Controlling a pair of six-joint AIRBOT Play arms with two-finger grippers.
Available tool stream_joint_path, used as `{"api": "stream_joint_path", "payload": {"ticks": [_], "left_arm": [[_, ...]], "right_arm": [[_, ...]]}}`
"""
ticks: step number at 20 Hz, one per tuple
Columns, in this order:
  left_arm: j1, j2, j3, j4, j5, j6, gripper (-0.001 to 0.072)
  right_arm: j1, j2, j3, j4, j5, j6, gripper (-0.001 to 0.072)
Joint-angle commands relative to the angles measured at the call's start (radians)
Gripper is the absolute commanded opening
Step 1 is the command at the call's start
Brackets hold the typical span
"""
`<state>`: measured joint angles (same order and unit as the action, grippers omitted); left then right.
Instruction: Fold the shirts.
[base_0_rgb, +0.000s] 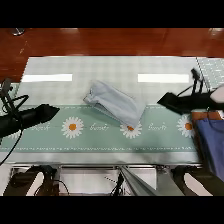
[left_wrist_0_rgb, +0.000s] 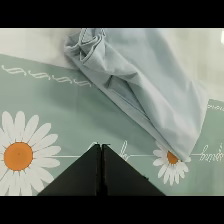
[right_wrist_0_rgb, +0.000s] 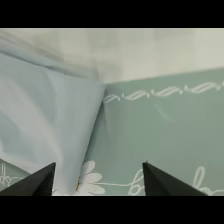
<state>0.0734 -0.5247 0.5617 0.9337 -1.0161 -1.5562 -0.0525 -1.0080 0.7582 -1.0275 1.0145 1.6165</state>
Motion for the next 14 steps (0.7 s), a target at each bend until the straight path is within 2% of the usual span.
{"api": "stream_joint_path", "payload": {"ticks": [1,3,8,10,11,12,13,14], "left_arm": [[0.001,0.0,-0.042,0.0,0.004,0.0,0.0028],[0.001,0.0,-0.066,0.0,0.004,0.0,0.0027],[0.001,0.0,-0.089,-0.002,0.003,0.0,0.0028],[0.001,0.0,-0.089,-0.002,0.003,0.0,0.0028],[0.001,0.0,-0.089,-0.002,0.003,0.0,0.0028],[0.001,0.0,-0.089,-0.002,0.003,0.0,0.0028],[0.001,0.0,-0.089,-0.002,0.003,0.0,0.0028],[0.001,0.0,-0.089,-0.002,0.003,0.0,0.0028]], "right_arm": [[0.04,0.05,-0.33,0.339,-0.257,-0.104,0.0623],[0.085,-0.062,-0.303,0.4,-0.246,-0.182,0.0624],[0.164,-0.348,-0.147,0.486,-0.171,-0.285,0.0623],[0.203,-0.43,-0.077,0.508,-0.155,-0.29,0.0607],[0.227,-0.466,-0.037,0.514,-0.14,-0.296,0.0569],[0.246,-0.492,0.005,0.513,-0.125,-0.312,0.0334],[0.256,-0.51,0.058,0.514,-0.098,-0.351,0.0027],[0.255,-0.512,0.115,0.511,-0.064,-0.387,0.0025]]}}
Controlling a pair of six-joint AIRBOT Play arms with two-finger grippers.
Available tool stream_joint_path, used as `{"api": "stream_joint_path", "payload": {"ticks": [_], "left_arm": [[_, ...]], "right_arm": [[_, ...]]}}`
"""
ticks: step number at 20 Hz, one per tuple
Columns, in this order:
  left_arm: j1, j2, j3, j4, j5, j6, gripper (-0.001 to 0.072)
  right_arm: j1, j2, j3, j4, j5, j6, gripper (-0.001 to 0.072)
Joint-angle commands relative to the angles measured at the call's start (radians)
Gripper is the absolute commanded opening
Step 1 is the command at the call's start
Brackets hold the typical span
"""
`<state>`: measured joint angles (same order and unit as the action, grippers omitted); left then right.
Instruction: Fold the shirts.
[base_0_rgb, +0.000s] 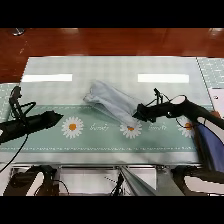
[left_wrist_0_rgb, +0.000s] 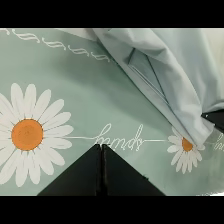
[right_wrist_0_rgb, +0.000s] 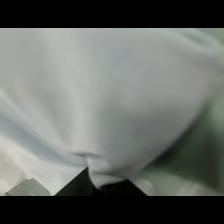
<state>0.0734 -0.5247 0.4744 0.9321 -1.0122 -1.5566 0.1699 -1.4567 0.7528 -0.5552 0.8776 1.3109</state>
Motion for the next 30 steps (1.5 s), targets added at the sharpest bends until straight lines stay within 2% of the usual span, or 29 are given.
{"api": "stream_joint_path", "payload": {"ticks": [1,5,9,13,16,21,24,26,27,30], "left_arm": [[0.001,0.0,-0.002,0.0,0.0,0.0,0.0028],[0.001,0.0,-0.002,0.0,0.01,0.0,0.0028],[0.001,0.0,-0.001,-0.003,0.023,0.0,0.0028],[0.001,0.0,-0.001,-0.009,0.018,0.0,0.0028],[0.001,0.0,-0.001,-0.082,-0.014,0.0,0.0028],[0.001,0.0,-0.001,-0.084,-0.016,0.001,0.0028],[0.001,0.0,-0.001,-0.084,-0.016,0.001,0.0028],[0.001,0.0,-0.001,-0.085,-0.017,0.001,0.0028],[0.001,0.0,-0.001,-0.095,-0.017,0.001,0.0028],[0.001,0.0,-0.001,-0.095,-0.015,0.002,0.0028]], "right_arm": [[0.031,-0.058,0.198,0.014,0.121,-0.085,0.0025],[0.03,-0.023,0.629,-0.123,0.31,-0.001,0.0025],[0.009,-0.023,1.072,-0.465,0.454,0.219,0.0025],[-0.147,-0.019,1.302,-0.484,0.639,0.284,0.0025],[-0.347,0.022,1.309,-0.474,0.752,0.298,0.0024],[-0.698,0.067,1.3,-0.501,0.97,0.351,0.0025],[-0.85,0.163,1.179,-0.55,0.979,0.347,0.0025],[-0.906,0.225,1.098,-0.608,0.98,0.329,0.0025],[-0.972,0.322,0.969,-0.731,0.979,0.325,0.0025],[-1.102,0.487,0.776,-0.954,0.979,0.323,0.0025]]}}
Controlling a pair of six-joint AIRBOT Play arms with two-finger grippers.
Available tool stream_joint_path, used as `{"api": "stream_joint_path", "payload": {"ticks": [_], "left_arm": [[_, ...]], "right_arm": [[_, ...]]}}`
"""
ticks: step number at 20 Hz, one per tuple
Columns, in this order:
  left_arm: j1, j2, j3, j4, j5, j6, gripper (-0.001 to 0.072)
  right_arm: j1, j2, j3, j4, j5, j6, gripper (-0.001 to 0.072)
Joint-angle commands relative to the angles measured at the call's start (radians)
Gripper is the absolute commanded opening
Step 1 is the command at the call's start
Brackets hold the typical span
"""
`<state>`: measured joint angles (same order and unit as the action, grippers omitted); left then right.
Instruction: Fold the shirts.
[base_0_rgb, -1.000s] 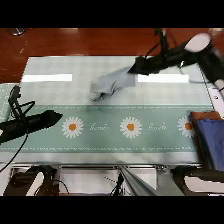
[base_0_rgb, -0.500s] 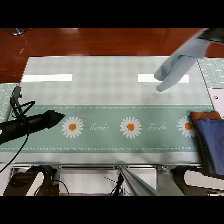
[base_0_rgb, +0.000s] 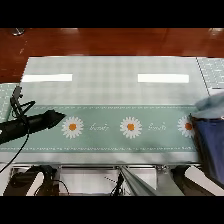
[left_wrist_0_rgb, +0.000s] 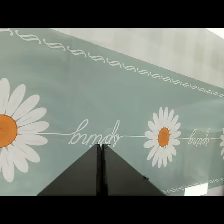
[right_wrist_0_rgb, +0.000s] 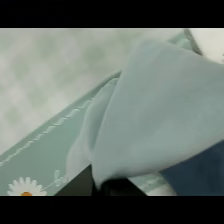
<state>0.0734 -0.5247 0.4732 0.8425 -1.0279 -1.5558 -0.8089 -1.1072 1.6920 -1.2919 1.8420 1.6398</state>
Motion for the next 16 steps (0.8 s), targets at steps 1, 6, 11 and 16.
{"api": "stream_joint_path", "payload": {"ticks": [1,6,11,16], "left_arm": [[0.001,0.0,0.0,-0.005,0.003,0.006,0.0028],[0.001,0.0,0.0,-0.006,0.003,0.024,0.0028],[0.001,-0.003,0.009,-0.034,0.052,0.108,0.0028],[0.001,-0.185,0.382,-0.137,0.049,0.273,0.0028]], "right_arm": [[-0.164,0.185,-0.206,-0.304,0.014,-0.002,0.0025],[-0.317,0.351,-0.36,-0.448,0.013,0.06,0.0438],[-0.316,0.301,-0.353,-0.33,-0.057,0.057,0.0615],[-0.247,0.136,-0.177,0.223,-0.259,0.077,0.0024]]}}
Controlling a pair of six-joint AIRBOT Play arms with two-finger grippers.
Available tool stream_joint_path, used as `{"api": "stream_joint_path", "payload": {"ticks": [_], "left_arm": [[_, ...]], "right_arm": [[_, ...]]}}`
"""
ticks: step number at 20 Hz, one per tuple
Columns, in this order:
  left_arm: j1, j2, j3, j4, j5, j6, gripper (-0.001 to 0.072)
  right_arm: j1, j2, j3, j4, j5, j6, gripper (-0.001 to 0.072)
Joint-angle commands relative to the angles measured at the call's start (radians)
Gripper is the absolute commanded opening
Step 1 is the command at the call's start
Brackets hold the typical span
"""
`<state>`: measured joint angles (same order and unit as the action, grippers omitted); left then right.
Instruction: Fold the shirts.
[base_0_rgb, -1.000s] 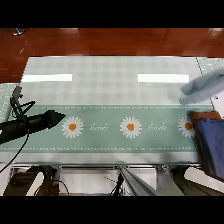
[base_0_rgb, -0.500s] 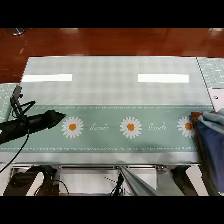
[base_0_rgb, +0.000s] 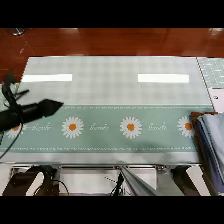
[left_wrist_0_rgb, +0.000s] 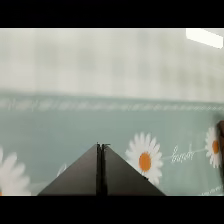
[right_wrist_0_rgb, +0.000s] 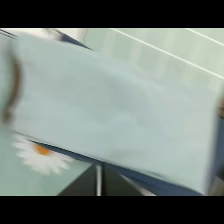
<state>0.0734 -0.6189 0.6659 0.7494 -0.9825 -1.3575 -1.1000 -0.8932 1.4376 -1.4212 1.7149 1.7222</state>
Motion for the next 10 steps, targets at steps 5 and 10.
{"api": "stream_joint_path", "payload": {"ticks": [5,10], "left_arm": [[-0.164,-0.399,0.737,-0.044,-0.018,0.071,0.0026],[-0.425,-0.534,0.688,0.471,-0.066,-0.161,0.0027]], "right_arm": [[0.688,-0.198,0.127,0.502,-0.415,-0.211,0.0025],[1.26,-0.301,-0.019,-0.224,-0.457,-0.091,0.0025]]}}
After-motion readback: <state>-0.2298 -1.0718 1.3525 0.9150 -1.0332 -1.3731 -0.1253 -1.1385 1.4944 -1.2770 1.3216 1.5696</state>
